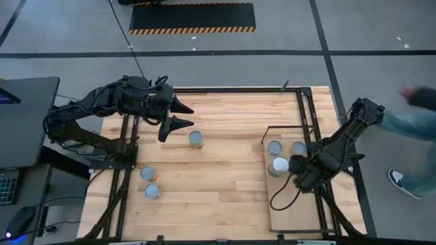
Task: Pick and place cans onto a shelf
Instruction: Put the canned carrots on the shelf
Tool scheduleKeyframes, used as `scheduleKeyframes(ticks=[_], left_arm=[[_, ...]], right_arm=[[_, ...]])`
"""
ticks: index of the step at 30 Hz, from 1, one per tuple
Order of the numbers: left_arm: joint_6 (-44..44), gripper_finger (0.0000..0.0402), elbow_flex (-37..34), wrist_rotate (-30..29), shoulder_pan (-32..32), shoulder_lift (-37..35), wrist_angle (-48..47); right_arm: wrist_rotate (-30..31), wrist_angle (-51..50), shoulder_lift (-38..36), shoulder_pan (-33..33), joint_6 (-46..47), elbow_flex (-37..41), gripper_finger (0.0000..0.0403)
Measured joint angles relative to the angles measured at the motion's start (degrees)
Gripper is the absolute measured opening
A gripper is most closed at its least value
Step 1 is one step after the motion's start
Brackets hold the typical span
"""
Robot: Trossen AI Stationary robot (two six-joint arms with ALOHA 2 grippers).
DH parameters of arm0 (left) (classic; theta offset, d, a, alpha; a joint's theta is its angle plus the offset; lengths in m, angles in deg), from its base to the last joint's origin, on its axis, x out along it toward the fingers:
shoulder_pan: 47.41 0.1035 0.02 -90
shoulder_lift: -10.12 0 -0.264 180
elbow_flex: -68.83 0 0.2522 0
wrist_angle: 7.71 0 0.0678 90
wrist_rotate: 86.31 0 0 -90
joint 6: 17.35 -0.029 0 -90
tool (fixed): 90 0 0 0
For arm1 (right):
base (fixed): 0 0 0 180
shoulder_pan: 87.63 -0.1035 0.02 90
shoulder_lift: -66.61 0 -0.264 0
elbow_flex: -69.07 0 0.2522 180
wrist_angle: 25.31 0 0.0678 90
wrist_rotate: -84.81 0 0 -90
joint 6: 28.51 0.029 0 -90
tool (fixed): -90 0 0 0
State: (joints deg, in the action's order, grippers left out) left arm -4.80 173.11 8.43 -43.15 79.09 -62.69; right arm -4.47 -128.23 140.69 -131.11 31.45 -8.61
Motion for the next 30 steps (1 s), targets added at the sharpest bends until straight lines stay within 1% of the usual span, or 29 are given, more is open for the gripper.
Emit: scheduleKeyframes(ticks=[7,11,14,19,23,27,30], left_arm=[[0.29,0.0227,0.0,0.01,-0.01,0.0,0.16],[0.32,0.0227,0.0,0.0,0.0,0.0,0.15],[0.32,0.0227,0.0,-0.01,0.01,0.0,0.17],[0.34,0.0227,0.0,0.01,0.01,0.0,0.41],[0.36,0.0227,0.0,0.01,0.0,0.0,0.45],[0.62,0.0227,0.0,0.0,0.01,0.0,0.51],[0.67,0.0227,0.0,0.01,-0.01,0.0,0.62]], right_arm=[[0.23,-0.1,-3.38,1.33,1.44,0.55,0.0003],[3.66,-0.91,-4.89,1.69,3.71,0.59,0.0003],[4.4,-0.07,-6.6,2.91,5.79,3.47,0.0003],[3.15,6.21,-10.3,4.53,8.86,9.1,0.0003],[2.0,6.65,-11.39,4.63,9.45,9.34,0.0002],[-3.27,6.78,-13.11,4.61,9.14,9.61,0.0002],[-4.3,6.09,-13.72,4.62,9.09,9.69,0.0002]])
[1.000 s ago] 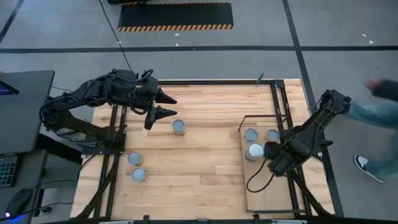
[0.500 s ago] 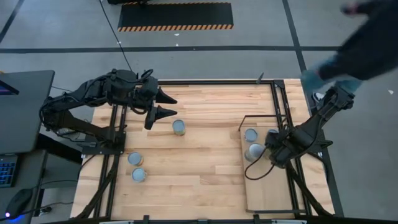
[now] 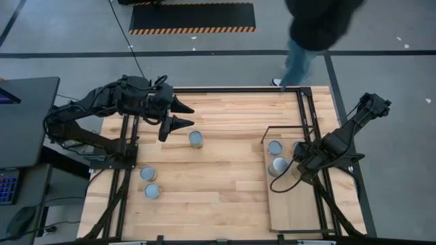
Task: Pick and place cans onto a shelf
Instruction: Put the canned carrots on the shelf
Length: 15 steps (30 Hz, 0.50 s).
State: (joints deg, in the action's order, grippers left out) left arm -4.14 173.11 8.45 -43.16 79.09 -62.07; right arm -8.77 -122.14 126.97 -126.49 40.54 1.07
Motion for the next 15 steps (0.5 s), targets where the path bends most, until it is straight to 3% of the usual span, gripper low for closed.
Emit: scheduleKeyframes(ticks=[15], left_arm=[[0.11,0.0227,0.0,0.0,0.0,0.0,0.13]], right_arm=[[2.43,-0.42,-0.11,0.42,-0.03,0.9,0.0002]])
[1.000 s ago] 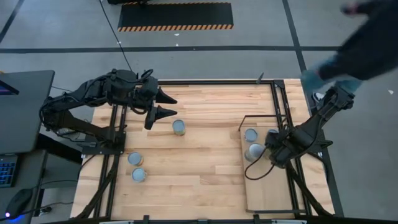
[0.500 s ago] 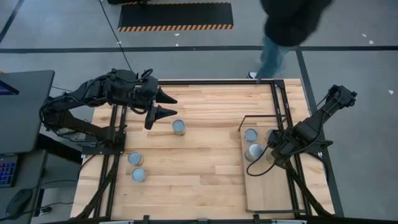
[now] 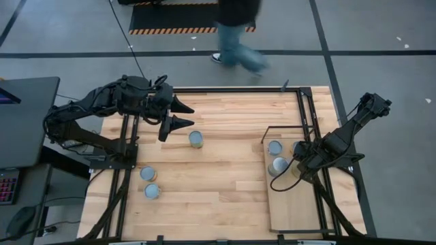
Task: Pick and place cans onto a shelf
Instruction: Put the canned carrots on the shelf
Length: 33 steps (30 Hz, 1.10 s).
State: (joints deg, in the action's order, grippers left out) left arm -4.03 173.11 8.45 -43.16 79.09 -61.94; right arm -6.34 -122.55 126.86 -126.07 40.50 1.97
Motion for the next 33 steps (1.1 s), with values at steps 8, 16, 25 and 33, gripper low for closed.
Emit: scheduleKeyframes(ticks=[8,16,25,33], left_arm=[[0.0,0.0227,0.0,-0.01,0.02,0.0,0.02],[-0.01,0.0227,0.0,0.0,0.02,0.0,0.0],[-0.46,0.0227,0.0,-0.02,0.02,0.0,0.0],[-0.48,0.0227,0.0,0.0,0.02,0.0,0.0]], right_arm=[[1.19,-0.9,0.04,0.0,1.52,0.0,0.0002],[1.7,-1.46,0.11,0.0,2.03,-0.47,0.0002],[2.86,-3.04,0.2,0.04,2.86,-2.8,0.0002],[3.15,-1.78,0.15,0.02,3.09,-1.22,0.0002]])
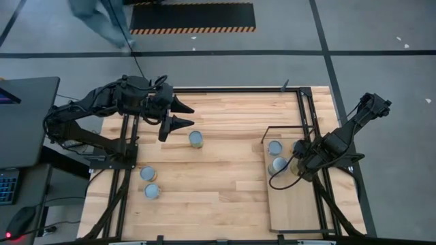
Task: Pick and place cans onto a shelf
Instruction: Put the canned carrots on the shelf
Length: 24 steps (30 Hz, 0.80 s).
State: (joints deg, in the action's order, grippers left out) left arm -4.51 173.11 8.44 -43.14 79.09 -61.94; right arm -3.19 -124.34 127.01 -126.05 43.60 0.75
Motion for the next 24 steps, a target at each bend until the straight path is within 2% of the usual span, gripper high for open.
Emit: scheduleKeyframes(ticks=[11,24], left_arm=[[0.04,0.0227,0.0,0.0,-0.02,0.0,-0.04],[0.04,0.0227,0.0,0.04,-0.02,-0.13,-0.1]], right_arm=[[-3.15,1.83,0.01,-0.02,0.17,0.34,0.0002],[-0.83,1.43,0.0,-0.02,1.27,0.32,0.0002]])
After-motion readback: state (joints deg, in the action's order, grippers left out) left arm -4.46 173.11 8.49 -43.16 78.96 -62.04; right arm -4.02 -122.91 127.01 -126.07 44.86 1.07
